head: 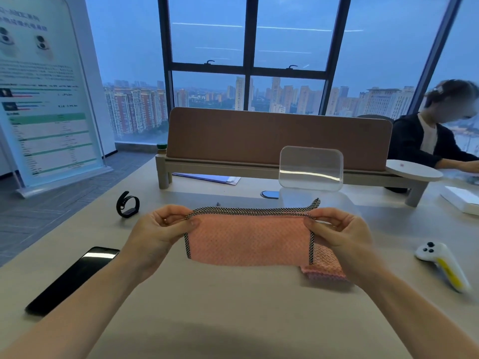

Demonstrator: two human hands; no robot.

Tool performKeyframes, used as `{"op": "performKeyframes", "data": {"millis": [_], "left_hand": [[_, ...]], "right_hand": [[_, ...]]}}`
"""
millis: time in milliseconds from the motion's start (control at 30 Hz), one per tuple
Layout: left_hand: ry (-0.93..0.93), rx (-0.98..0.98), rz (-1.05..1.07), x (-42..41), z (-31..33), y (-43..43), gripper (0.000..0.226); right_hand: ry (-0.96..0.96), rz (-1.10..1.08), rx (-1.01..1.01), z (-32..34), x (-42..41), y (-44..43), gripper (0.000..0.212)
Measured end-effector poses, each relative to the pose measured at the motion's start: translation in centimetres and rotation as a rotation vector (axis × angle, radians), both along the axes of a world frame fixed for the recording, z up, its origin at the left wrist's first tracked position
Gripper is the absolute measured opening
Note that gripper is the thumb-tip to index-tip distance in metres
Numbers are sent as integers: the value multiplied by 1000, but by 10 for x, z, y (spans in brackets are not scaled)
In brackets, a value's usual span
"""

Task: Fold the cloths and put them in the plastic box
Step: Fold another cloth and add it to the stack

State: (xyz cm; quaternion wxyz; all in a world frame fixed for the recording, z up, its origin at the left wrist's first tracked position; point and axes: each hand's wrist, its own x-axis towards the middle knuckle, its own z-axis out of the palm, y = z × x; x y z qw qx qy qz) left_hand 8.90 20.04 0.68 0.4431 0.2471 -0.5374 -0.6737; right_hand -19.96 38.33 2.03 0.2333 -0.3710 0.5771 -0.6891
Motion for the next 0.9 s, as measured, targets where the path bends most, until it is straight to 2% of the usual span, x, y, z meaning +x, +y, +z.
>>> {"op": "performKeyframes", "data": {"millis": [100, 200, 267, 367, 467, 500, 567, 600, 667, 733, 767, 833, 900], "left_hand": [[68, 97, -46, 4, 1, -3, 38], [13, 165, -7, -5, -5, -13, 20], [-111, 151, 83, -15, -17, -23, 12], [-431, -68, 232, -29, -50, -41, 10], [-848, -406, 325, -39, -73, -47, 17], [-920, -498, 357, -42, -76, -45, 25], [-938, -696, 353, -47, -78, -33, 43], [-945, -822, 293, -50, -79, -25, 50], [-1091, -1060, 95, -58, -86, -13, 69], [-1305, -1100, -71, -63, -97, -4, 84], [-1377, -1076, -116, -64, -102, -4, 89], [-1423, -1059, -159, -63, -103, -7, 94], [-1445, -1050, -197, -57, -100, -10, 93]], "right_hand": [[46, 2, 28, -2, -1, -2, 19], [65, -7, 104, -9, -2, -16, 18], [121, -21, 183, -20, 0, -30, 18], [307, -75, 377, -44, 4, -49, 18], [526, -117, 522, -65, 10, -63, 25], [612, -115, 561, -67, 13, -65, 30], [873, -110, 643, -68, 19, -67, 47], [993, -122, 663, -68, 23, -68, 54], [1149, -106, 636, -69, 39, -70, 60], [1247, 42, 671, -85, 57, -74, 66], [1265, 116, 727, -95, 63, -74, 76], [1227, 168, 811, -112, 62, -74, 97], [1195, 149, 847, -119, 50, -73, 100]]}}
